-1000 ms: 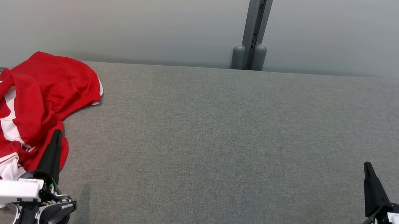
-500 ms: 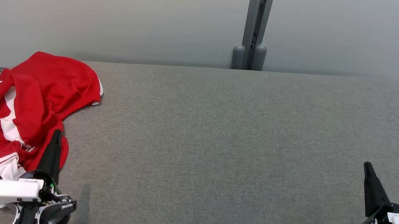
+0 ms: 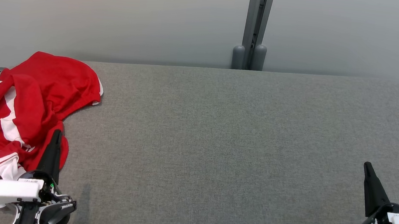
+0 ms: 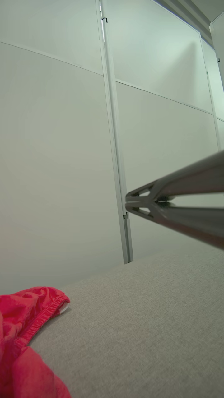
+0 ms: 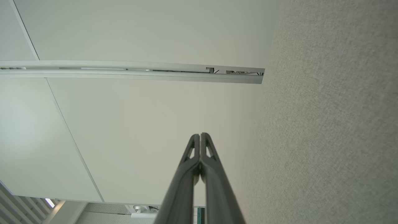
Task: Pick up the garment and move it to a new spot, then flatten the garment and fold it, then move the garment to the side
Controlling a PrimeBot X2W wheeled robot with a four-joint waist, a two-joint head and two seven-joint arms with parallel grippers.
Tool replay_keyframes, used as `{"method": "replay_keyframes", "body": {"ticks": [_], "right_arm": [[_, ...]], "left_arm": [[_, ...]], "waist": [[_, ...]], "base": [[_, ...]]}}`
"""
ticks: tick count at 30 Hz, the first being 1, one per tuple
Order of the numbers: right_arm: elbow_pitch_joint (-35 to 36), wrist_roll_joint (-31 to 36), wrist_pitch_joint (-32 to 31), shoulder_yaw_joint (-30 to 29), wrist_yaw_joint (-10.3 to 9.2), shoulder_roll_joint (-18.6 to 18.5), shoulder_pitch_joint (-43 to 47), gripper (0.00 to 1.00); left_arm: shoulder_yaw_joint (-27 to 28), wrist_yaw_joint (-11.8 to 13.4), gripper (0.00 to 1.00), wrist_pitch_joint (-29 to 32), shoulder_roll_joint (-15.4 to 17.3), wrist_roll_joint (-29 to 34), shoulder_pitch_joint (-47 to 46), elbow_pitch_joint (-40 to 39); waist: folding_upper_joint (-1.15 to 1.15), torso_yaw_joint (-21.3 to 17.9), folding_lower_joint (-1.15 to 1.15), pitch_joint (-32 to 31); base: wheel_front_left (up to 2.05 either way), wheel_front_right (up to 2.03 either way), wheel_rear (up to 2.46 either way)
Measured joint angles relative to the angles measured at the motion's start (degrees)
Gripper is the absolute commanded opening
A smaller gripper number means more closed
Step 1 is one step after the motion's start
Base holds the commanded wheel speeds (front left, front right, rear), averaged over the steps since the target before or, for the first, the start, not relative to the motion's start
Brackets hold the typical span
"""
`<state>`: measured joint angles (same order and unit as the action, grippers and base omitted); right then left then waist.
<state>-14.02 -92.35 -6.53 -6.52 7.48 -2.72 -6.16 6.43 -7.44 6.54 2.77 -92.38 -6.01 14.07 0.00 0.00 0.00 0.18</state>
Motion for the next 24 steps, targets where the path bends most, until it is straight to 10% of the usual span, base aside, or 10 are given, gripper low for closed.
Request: {"method": "replay_keyframes", "body": {"ticks": [24], "right_arm": [[0.0,0.0,0.0,0.0,0.00,0.0,0.0,0.00]], "left_arm": [[0.0,0.0,0.00,0.0,0.0,0.0,0.0,0.0]], "waist": [[0.00,0.0,0.00,0.0]], "base": [[0.00,0.00,0.00]]}}
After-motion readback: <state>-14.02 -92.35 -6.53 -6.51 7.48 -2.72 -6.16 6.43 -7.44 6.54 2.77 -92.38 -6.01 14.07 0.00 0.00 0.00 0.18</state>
